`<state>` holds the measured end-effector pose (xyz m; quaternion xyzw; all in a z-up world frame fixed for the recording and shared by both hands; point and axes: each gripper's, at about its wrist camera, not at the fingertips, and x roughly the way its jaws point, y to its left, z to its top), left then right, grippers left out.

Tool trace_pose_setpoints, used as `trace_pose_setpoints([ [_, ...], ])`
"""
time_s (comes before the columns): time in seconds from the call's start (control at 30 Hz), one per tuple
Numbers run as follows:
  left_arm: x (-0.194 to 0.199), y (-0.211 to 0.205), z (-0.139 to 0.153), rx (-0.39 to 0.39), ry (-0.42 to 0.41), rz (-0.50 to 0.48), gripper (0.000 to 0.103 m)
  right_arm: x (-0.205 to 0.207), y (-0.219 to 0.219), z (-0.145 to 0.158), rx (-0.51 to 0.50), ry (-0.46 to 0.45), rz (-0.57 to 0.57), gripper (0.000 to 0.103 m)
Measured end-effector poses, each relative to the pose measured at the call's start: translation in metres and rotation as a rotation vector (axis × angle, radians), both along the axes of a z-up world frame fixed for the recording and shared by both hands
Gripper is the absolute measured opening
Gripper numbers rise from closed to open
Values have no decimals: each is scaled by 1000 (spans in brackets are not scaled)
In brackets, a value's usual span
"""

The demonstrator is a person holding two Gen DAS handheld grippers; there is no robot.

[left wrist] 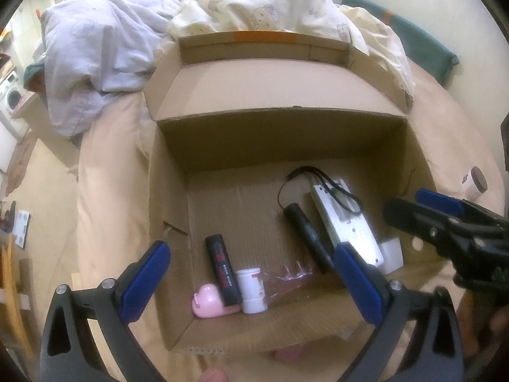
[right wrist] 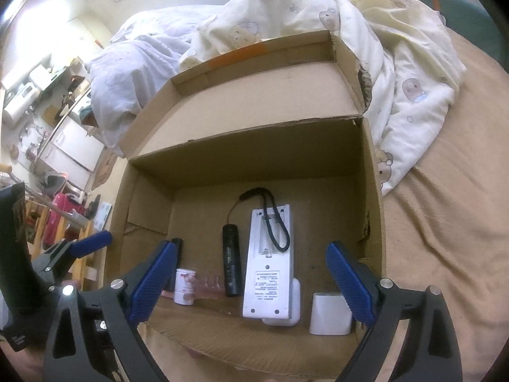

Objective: Organize rigid objects
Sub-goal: 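Withdraw both grippers from the box toward the remaining items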

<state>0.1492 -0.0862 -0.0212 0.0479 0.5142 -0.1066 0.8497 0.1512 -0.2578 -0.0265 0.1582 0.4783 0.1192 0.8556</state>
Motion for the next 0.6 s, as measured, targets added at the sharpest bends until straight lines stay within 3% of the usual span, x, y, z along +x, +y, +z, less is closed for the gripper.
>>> trace_pose_setpoints([
  [0.23,-1,7,9,-57,16,26,103,-3,2,4,39,14,5,101],
  [0.6,-18,22,24,-56,24,64,103,-20,-1,16,5,-22,3,101],
])
